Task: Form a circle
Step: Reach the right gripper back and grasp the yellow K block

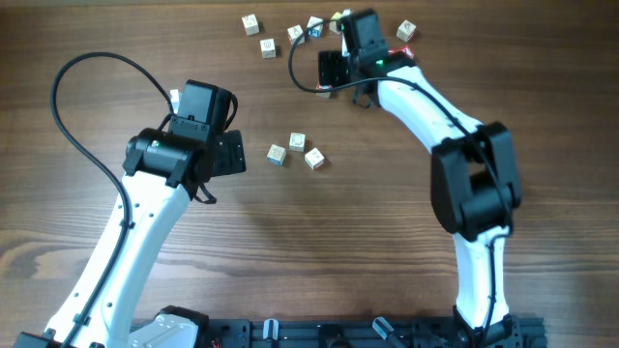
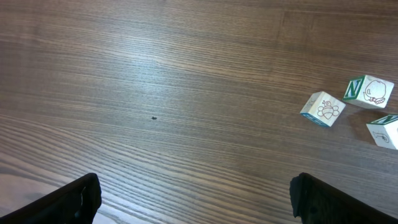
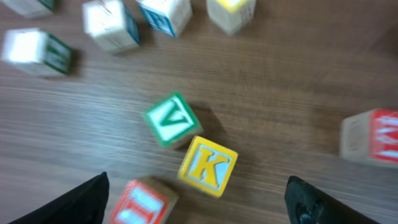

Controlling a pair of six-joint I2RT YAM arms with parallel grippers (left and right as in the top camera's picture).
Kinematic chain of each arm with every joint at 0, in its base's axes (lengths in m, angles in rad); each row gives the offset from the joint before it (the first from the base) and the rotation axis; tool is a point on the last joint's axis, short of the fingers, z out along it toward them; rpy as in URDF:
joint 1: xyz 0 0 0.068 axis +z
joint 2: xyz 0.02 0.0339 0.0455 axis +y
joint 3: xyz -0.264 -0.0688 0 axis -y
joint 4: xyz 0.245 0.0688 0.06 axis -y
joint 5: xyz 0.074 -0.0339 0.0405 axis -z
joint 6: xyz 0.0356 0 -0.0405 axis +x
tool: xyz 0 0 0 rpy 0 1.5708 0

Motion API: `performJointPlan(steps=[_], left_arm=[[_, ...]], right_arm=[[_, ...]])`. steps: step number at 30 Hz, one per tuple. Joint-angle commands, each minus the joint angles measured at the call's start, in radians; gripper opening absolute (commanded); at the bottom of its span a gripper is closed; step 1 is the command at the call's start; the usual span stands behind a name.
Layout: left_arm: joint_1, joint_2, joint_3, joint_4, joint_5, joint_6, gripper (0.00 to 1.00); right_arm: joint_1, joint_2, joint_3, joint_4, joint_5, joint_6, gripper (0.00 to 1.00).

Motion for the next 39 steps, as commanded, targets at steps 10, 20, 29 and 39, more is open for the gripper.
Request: performJointPlan(steps=[10, 20, 29, 39], left_arm=[[0.003, -0.005, 0.007, 0.003, 0.005, -0.013, 1.00], [0.003, -0.005, 0.007, 0.003, 0.005, -0.013, 1.00], [0.003, -0.005, 0.007, 0.002, 0.005, -0.013, 1.00], [0.003, -0.004, 0.007, 0.003, 0.005, -0.013, 1.00]], right_arm=[[0.000, 0.103, 0.023, 0.082, 0.034, 0.050, 0.59], [0.001, 0.149, 0.023, 0.146, 0.034, 0.117, 0.29], [0.017, -0.127, 0.023, -0.082, 0.002, 0.118, 0.26], [0.038, -0.327, -0.003, -0.642, -0.180, 0.194, 0.16]])
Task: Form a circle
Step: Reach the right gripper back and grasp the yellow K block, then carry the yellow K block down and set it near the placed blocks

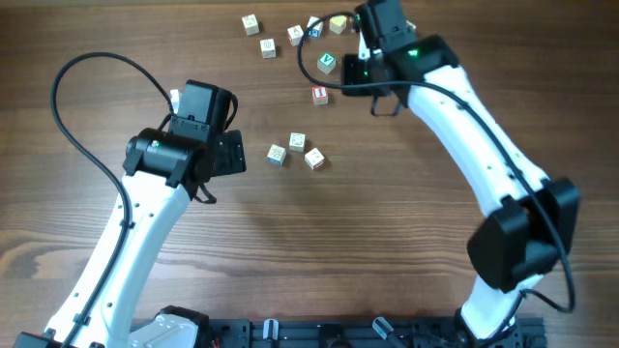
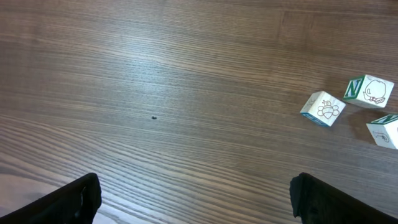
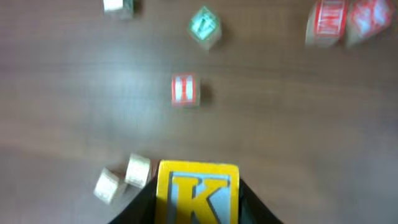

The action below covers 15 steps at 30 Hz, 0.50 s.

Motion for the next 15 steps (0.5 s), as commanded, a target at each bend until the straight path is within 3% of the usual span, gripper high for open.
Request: performJointPlan(steps=[1, 5, 11, 15], left_arm=[[0.003, -0.005, 0.007, 0.003, 0.005, -0.013, 1.00], [0.003, -0.005, 0.007, 0.003, 0.005, -0.013, 1.00], [0.003, -0.005, 0.007, 0.003, 0.005, -0.013, 1.00], [0.003, -0.004, 0.007, 0.002, 0.005, -0.013, 1.00]], right_arm=[[0.026, 0.026, -0.061, -0.089, -0.073, 0.079, 0.16], [0.093, 0.026, -0.206, -0.068, -0.105, 0.126, 0.11], [0.201, 0.026, -0.463, 0.157, -0.174, 0.254, 0.11], [0.264, 0.026, -0.494, 0.193, -0.210, 0.298, 0.11]])
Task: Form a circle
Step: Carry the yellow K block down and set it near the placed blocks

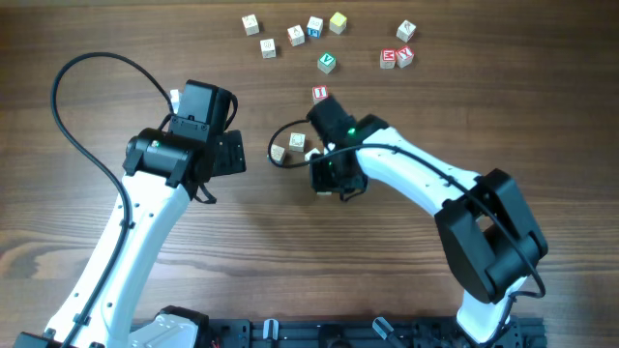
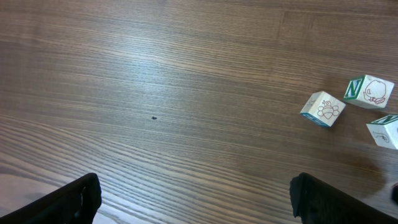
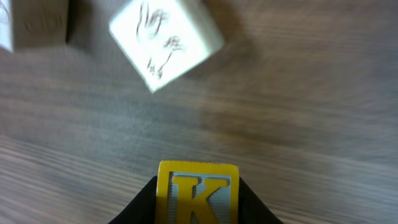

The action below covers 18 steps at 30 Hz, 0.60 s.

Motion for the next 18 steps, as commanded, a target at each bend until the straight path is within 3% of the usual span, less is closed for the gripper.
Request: performJointPlan(steps=[1, 7, 10, 18], left_arm=[[0.003, -0.005, 0.007, 0.003, 0.005, -0.013, 1.00], [0.003, -0.005, 0.007, 0.003, 0.005, -0.013, 1.00], [0.003, -0.005, 0.007, 0.003, 0.005, -0.013, 1.00], [0.003, -0.005, 0.007, 0.003, 0.005, -0.013, 1.00]], right_arm=[[0.058, 0.008, -0.011, 0.026, -0.047, 0.054, 0.11], [0.118, 0.009, -0.011, 0.121, 0.180, 0.055, 0.17], [0.118, 0.014, -0.011, 0.146, 0.188, 0.054, 0.17], [0.118, 0.015, -0.038, 0.194, 0.205, 0.055, 0.29]])
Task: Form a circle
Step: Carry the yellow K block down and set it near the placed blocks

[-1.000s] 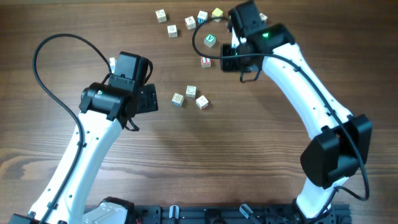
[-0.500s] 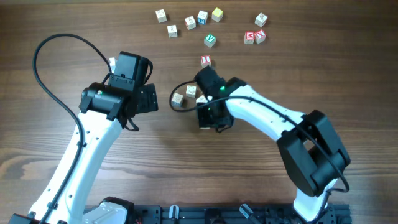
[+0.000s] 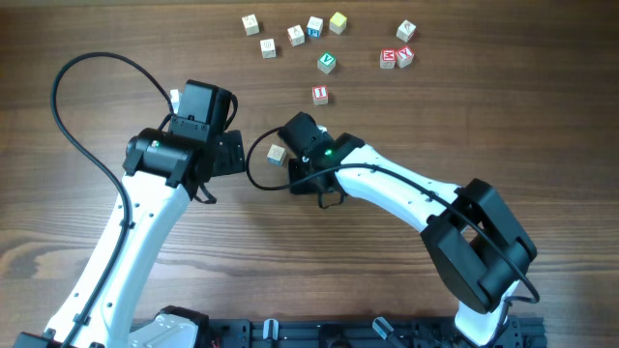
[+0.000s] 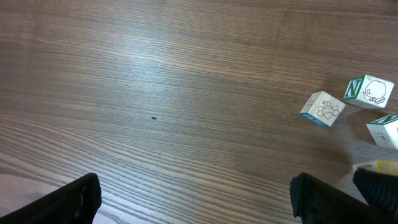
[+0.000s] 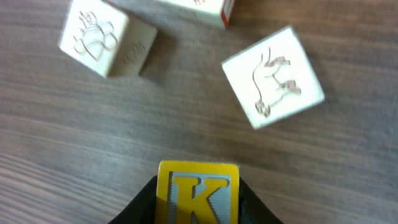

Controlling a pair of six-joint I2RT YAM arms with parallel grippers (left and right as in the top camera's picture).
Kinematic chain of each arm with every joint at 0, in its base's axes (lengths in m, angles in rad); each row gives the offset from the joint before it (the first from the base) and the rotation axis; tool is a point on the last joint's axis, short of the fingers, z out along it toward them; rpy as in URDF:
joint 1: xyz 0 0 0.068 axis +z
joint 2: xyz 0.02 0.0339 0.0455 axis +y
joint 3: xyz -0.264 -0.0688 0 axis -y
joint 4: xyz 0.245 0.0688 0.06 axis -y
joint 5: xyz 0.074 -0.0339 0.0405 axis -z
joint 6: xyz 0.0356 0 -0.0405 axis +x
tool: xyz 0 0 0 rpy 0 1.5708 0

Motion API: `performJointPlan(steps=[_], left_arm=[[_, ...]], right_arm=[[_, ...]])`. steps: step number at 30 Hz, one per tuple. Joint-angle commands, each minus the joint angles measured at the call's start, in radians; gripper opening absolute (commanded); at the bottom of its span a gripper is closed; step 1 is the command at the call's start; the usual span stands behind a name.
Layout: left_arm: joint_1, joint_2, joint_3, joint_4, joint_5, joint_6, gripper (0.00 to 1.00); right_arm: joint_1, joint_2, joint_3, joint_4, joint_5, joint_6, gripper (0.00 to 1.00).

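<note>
My right gripper [image 5: 198, 200] is shut on a yellow block with a grey K [image 5: 198, 186], held low over the wood. Just beyond it lie a cream heart block [image 5: 102, 38] and a cream animal block [image 5: 273, 85]. Overhead, the right gripper [image 3: 309, 179] covers most of the middle cluster, and only the heart block [image 3: 277, 154] shows. The left wrist view has the heart block [image 4: 323, 109], an N block [image 4: 370, 91], a third block [image 4: 384, 132] and a yellow corner [image 4: 376, 167]. My left gripper [image 4: 196, 199] is open over bare wood.
Several loose blocks lie at the back of the table: a green V block [image 3: 328, 63], a red I block [image 3: 320, 94], two red ones [image 3: 395, 58], a yellow one [image 3: 337, 21] and cream ones [image 3: 268, 46]. The left arm [image 3: 184, 145] stands to the left of the cluster.
My right gripper has moved left with the K block, from right of the middle cluster to over it. The heart block now shows in its wrist view. The left arm has not moved.
My right gripper was open over the K and V blocks at the back. Then it was shut on the K block, held above the table. Then it was low beside the middle cluster, and now it is further left there. The left gripper stayed open and still.
</note>
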Motion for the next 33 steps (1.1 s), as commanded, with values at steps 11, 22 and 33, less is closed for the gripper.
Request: performJointPlan(steps=[11, 22, 33], left_arm=[[0.003, -0.005, 0.007, 0.003, 0.005, -0.013, 1.00], [0.003, -0.005, 0.007, 0.003, 0.005, -0.013, 1.00], [0.003, -0.005, 0.007, 0.003, 0.005, -0.013, 1.00]], right_arm=[[-0.003, 0.015, -0.038, 0.048, 0.028, 0.014, 0.61], [-0.004, 0.005, -0.037, -0.002, -0.032, 0.011, 0.92], [-0.128, -0.241, -0.037, -0.054, 0.037, 0.014, 1.00]])
